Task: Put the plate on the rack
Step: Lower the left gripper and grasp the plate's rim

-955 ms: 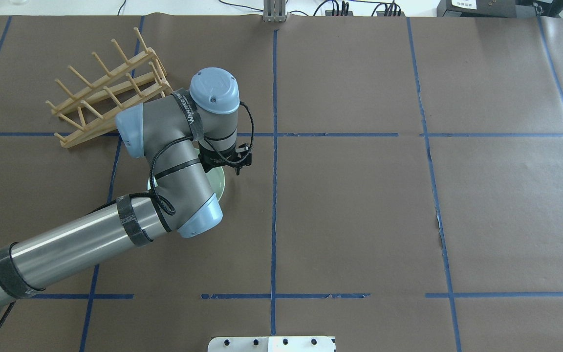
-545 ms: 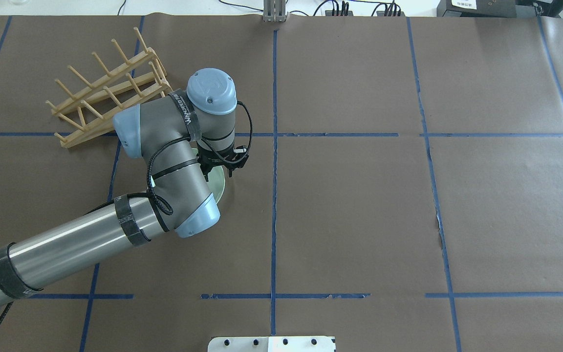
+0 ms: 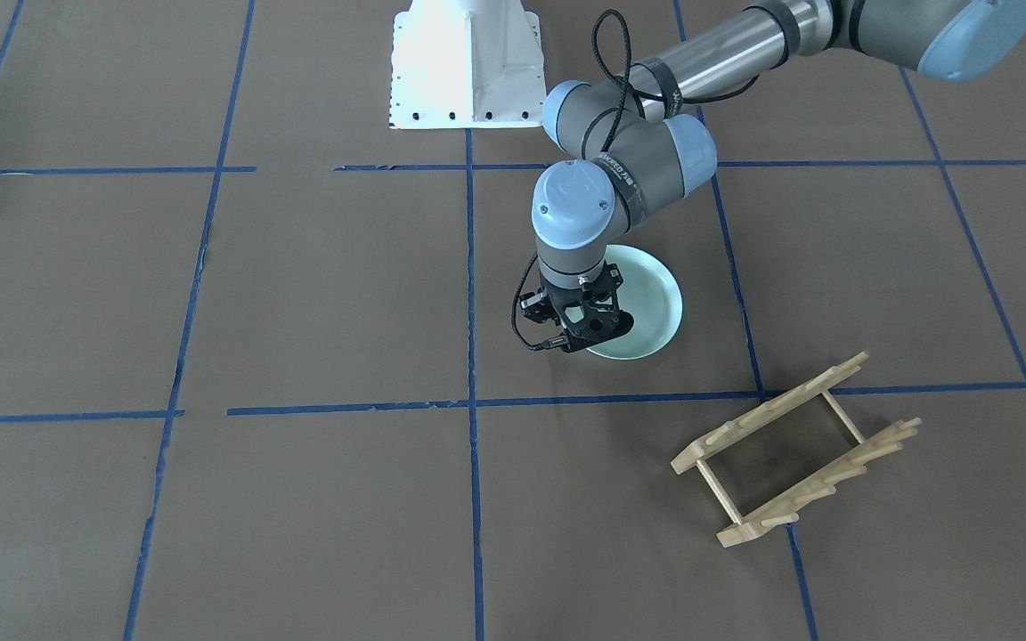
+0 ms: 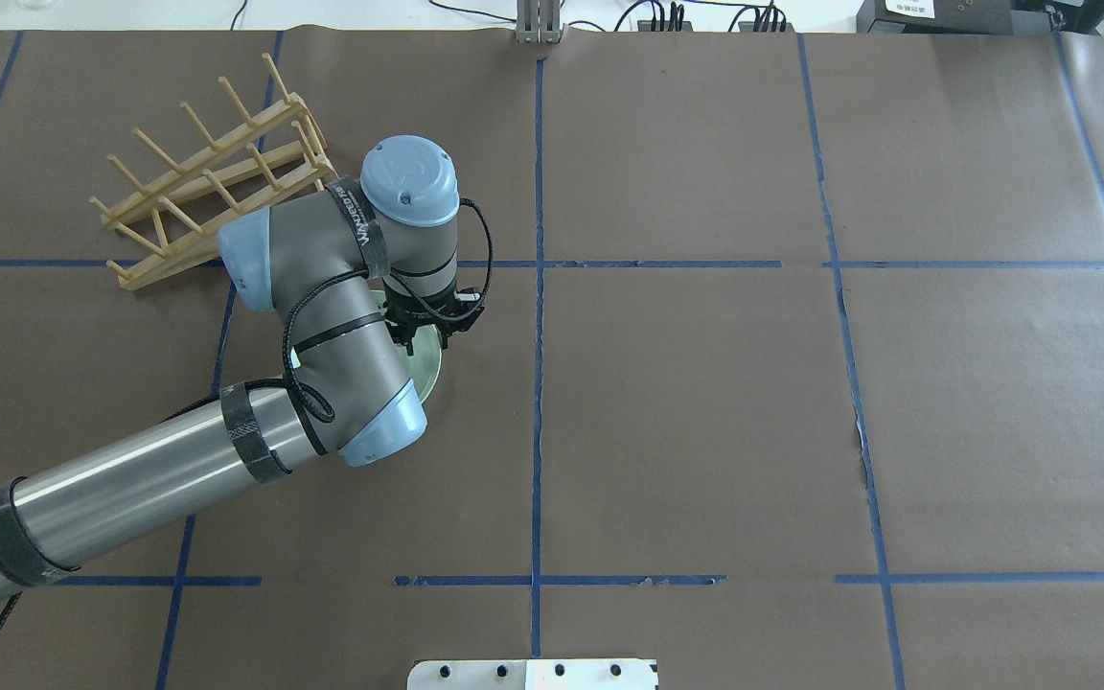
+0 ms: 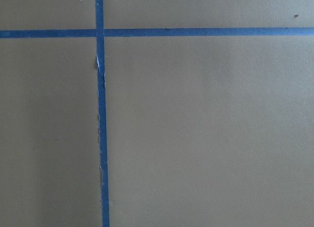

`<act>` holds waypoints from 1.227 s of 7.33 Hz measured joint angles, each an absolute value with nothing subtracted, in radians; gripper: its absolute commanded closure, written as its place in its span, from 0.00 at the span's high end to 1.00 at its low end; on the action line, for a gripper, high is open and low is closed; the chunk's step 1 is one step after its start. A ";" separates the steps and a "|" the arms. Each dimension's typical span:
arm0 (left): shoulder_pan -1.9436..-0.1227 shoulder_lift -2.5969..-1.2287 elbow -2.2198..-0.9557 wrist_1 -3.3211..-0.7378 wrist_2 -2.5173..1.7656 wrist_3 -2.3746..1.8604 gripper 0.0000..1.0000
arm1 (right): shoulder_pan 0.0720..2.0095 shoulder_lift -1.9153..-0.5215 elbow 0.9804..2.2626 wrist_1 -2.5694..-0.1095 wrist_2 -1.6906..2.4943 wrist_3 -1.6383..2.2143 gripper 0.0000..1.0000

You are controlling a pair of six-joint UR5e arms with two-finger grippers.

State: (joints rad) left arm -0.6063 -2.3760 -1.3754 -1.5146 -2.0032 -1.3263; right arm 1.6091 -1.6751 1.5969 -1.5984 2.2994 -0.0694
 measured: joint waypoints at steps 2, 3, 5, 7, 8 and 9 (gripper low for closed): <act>-0.606 -2.376 -1.376 -1.517 -2.003 -1.327 0.41 | 1.609 -1.675 1.597 -1.599 2.299 -0.069 1.00; -0.606 -2.376 -1.376 -1.518 -2.003 -1.327 0.33 | 1.609 -1.675 1.597 -1.599 2.299 -0.070 1.00; -0.606 -2.376 -1.376 -1.520 -2.004 -1.328 0.21 | 1.609 -1.675 1.597 -1.598 2.299 -0.069 1.00; -0.606 -2.375 -1.377 -1.524 -2.005 -1.328 0.00 | 1.609 -1.675 1.597 -1.598 2.299 -0.070 1.00; -0.606 -2.375 -1.379 -1.524 -2.005 -1.328 0.00 | 1.609 -1.675 1.597 -1.599 2.299 -0.070 1.00; -0.607 -2.375 -1.383 -1.522 -2.007 -1.328 0.00 | 1.609 -1.675 1.596 -1.599 2.299 -0.070 1.00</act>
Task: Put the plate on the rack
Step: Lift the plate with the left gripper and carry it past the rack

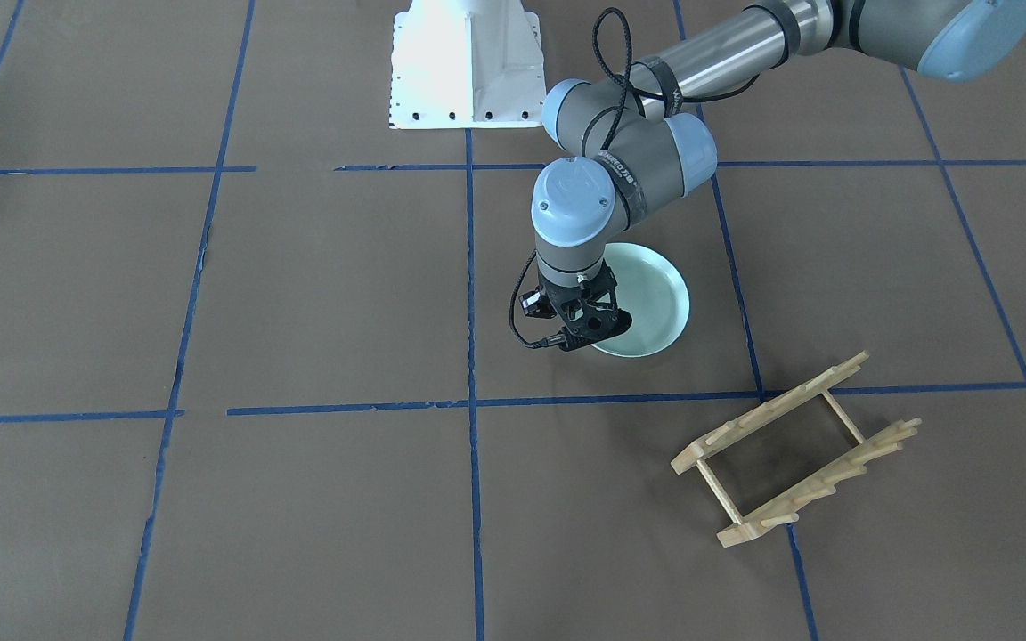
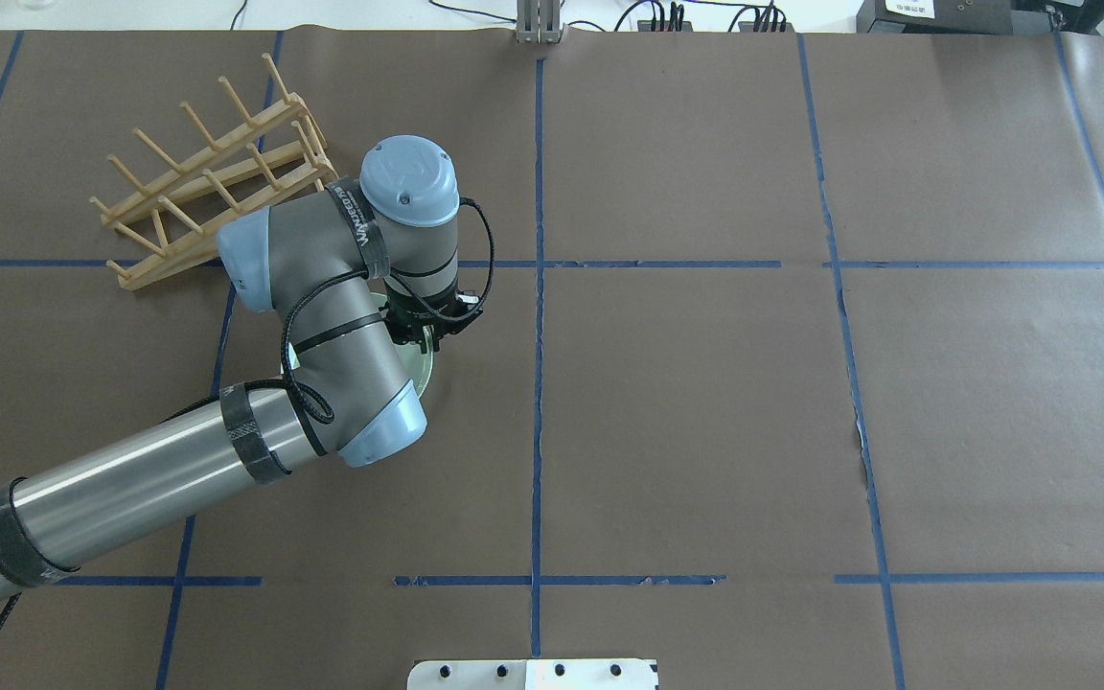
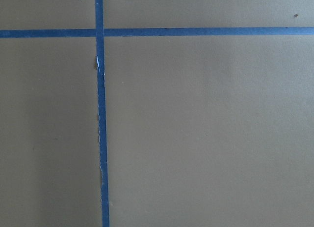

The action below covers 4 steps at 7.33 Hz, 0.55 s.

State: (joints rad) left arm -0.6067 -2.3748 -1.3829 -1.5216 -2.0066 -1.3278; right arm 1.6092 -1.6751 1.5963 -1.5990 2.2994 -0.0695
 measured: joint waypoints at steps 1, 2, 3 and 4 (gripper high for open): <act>-0.611 -2.375 -1.394 -1.515 -2.008 -1.328 0.00 | 1.609 -1.675 1.596 -1.599 2.299 -0.069 1.00; -0.624 -2.373 -1.425 -1.487 -2.009 -1.327 0.00 | 1.609 -1.675 1.597 -1.599 2.299 -0.069 1.00; -0.643 -2.368 -1.484 -1.422 -2.009 -1.324 0.00 | 1.609 -1.675 1.597 -1.599 2.299 -0.069 1.00; -0.664 -2.364 -1.553 -1.340 -2.009 -1.322 0.00 | 1.609 -1.675 1.597 -1.599 2.299 -0.069 1.00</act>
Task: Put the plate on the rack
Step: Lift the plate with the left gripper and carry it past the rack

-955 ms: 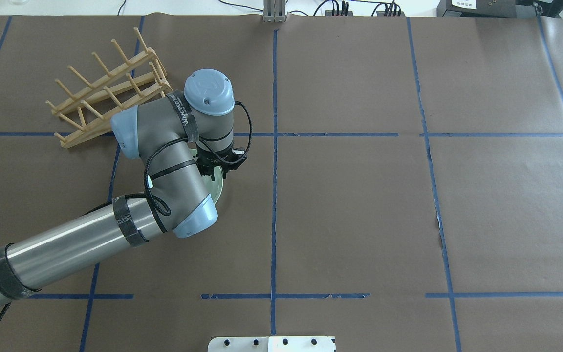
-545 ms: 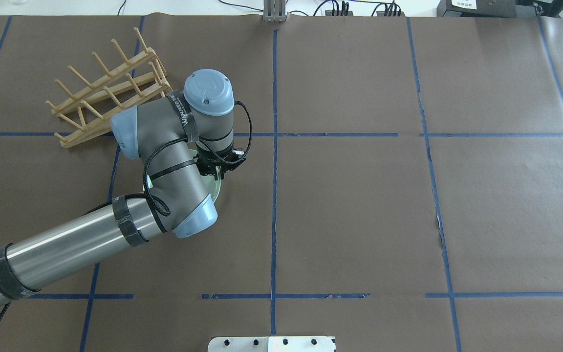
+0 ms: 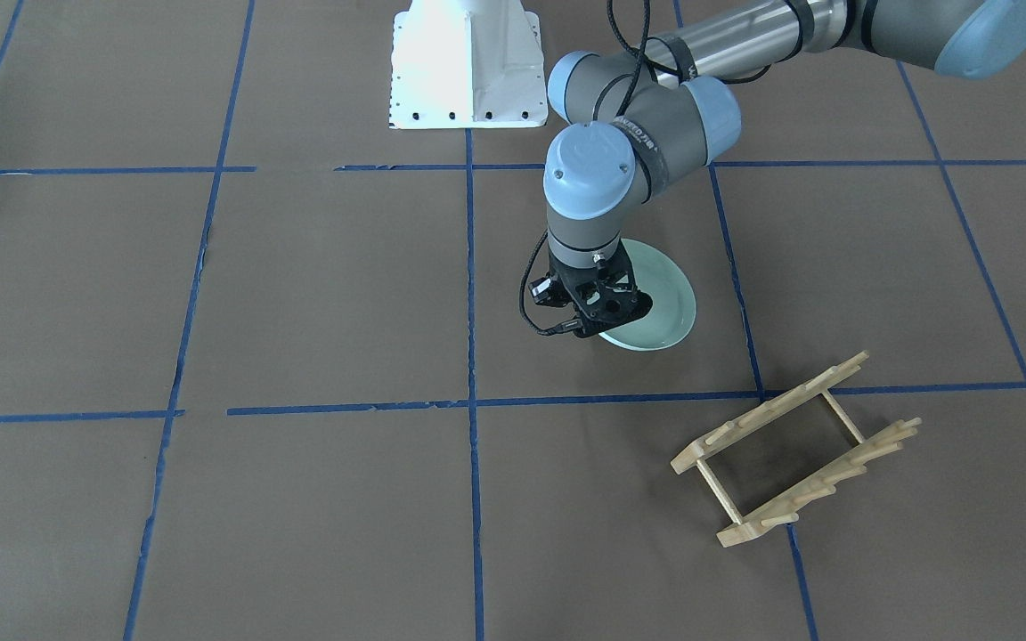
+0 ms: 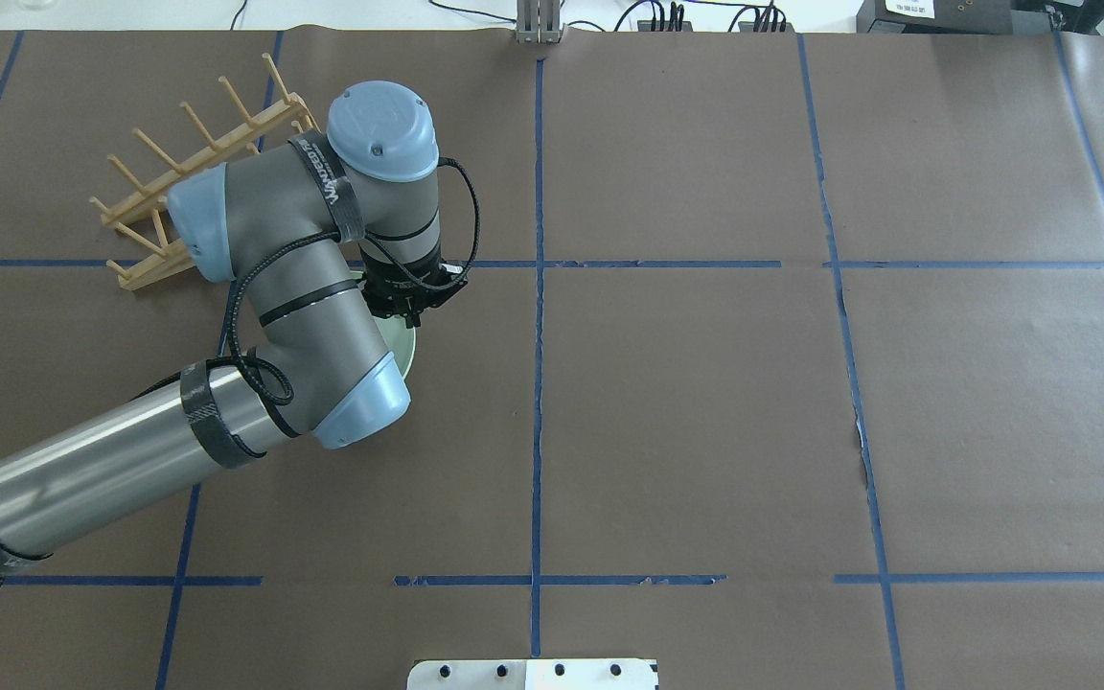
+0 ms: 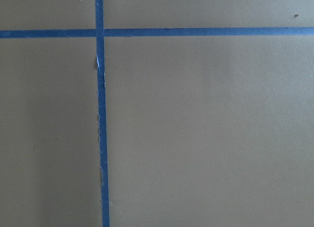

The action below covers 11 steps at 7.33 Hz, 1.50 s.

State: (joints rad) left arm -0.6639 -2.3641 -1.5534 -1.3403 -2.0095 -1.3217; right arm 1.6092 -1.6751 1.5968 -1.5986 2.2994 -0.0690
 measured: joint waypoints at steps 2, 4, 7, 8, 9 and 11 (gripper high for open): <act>-0.717 -2.366 -1.688 -1.149 -2.010 -1.294 0.00 | 1.609 -1.675 1.597 -1.598 2.299 -0.070 1.00; -0.814 -2.369 -1.808 -0.994 -2.014 -1.246 0.00 | 1.609 -1.675 1.597 -1.598 2.299 -0.069 1.00; -1.100 -2.365 -1.923 -0.938 -2.134 -1.159 0.00 | 1.609 -1.675 1.597 -1.598 2.299 -0.069 1.00; -1.213 -2.355 -1.937 -0.941 -2.209 -1.082 0.00 | 1.609 -1.675 1.597 -1.598 2.299 -0.069 1.00; -1.305 -2.333 -1.943 -0.960 -2.287 -1.011 0.00 | 1.609 -1.675 1.597 -1.599 2.299 -0.069 1.00; -1.448 -2.217 -1.943 -1.135 -2.473 -0.926 0.00 | 1.609 -1.675 1.596 -1.599 2.299 -0.069 1.00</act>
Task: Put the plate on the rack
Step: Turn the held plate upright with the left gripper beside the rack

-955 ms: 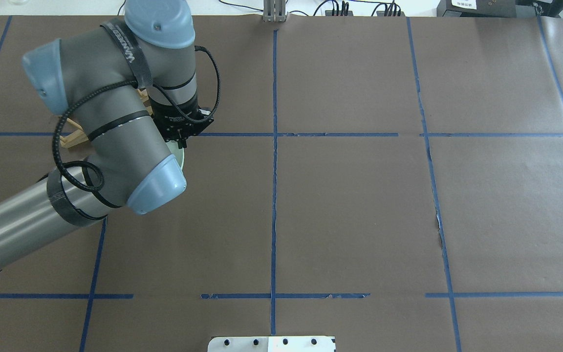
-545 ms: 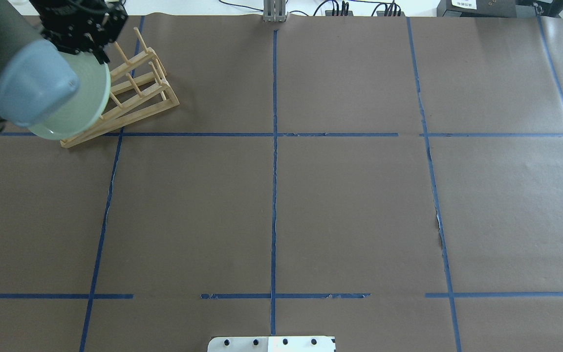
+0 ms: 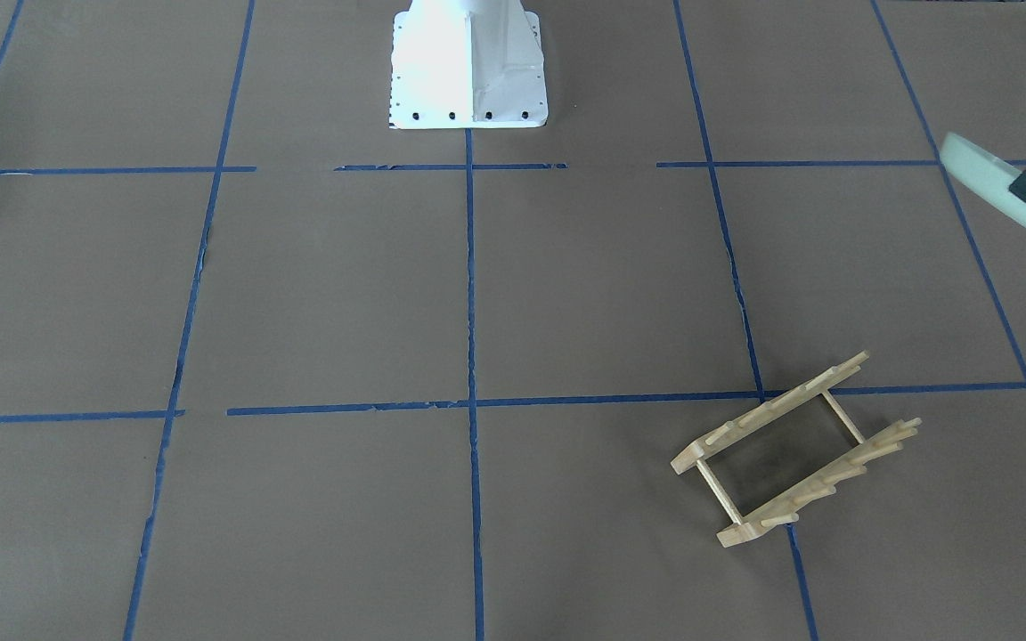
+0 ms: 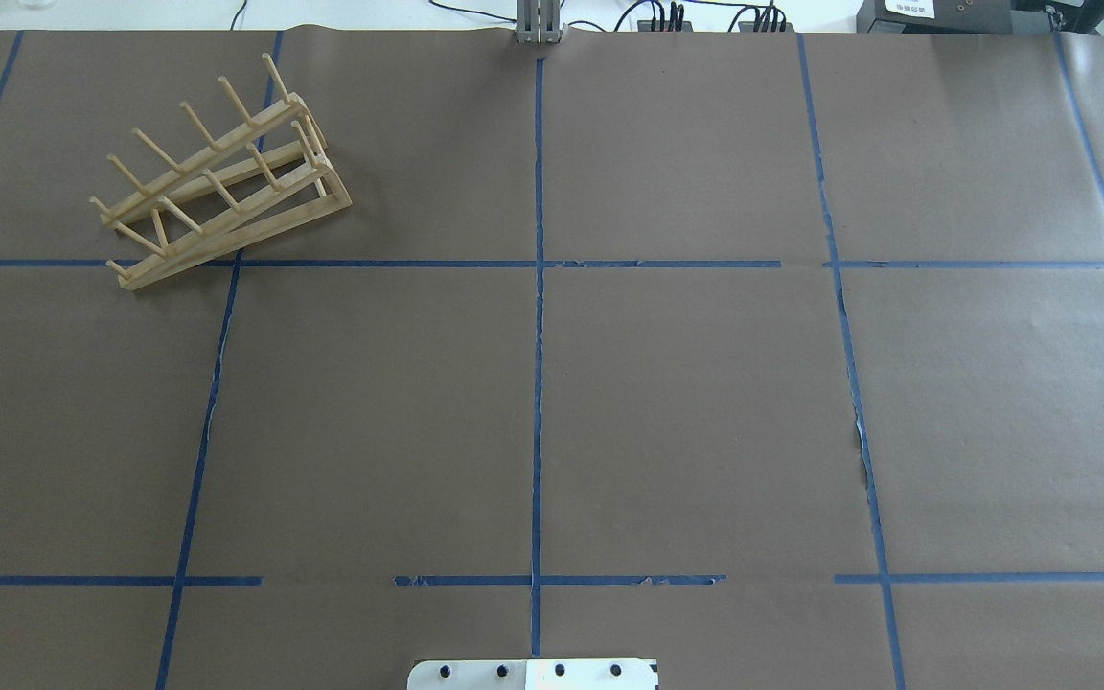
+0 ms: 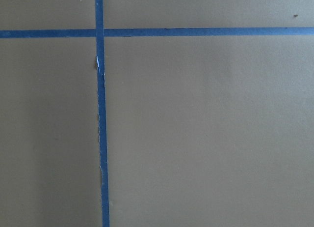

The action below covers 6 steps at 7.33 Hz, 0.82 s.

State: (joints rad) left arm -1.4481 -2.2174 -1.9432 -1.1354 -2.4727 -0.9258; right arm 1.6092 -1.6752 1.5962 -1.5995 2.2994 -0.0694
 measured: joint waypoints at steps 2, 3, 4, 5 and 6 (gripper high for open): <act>-1.496 -2.078 -1.918 -1.416 -2.691 -0.921 0.00 | 1.609 -1.675 1.596 -1.599 2.299 -0.069 1.00; -1.511 -2.037 -1.889 -1.517 -2.786 -0.934 0.00 | 1.609 -1.675 1.595 -1.598 2.299 -0.070 1.00; -1.523 -2.013 -1.858 -1.576 -2.870 -0.947 0.00 | 1.609 -1.675 1.595 -1.598 2.299 -0.070 1.00; -1.531 -2.003 -1.835 -1.605 -2.927 -0.956 0.00 | 1.609 -1.675 1.595 -1.598 2.299 -0.070 1.00; -1.535 -2.002 -1.825 -1.621 -2.952 -0.963 0.00 | 1.609 -1.675 1.595 -1.598 2.299 -0.069 1.00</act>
State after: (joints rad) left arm -1.5349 -2.0020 -1.8245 -1.6212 -2.9524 -0.9630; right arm 1.6092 -1.6751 1.5954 -1.5984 2.2994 -0.0695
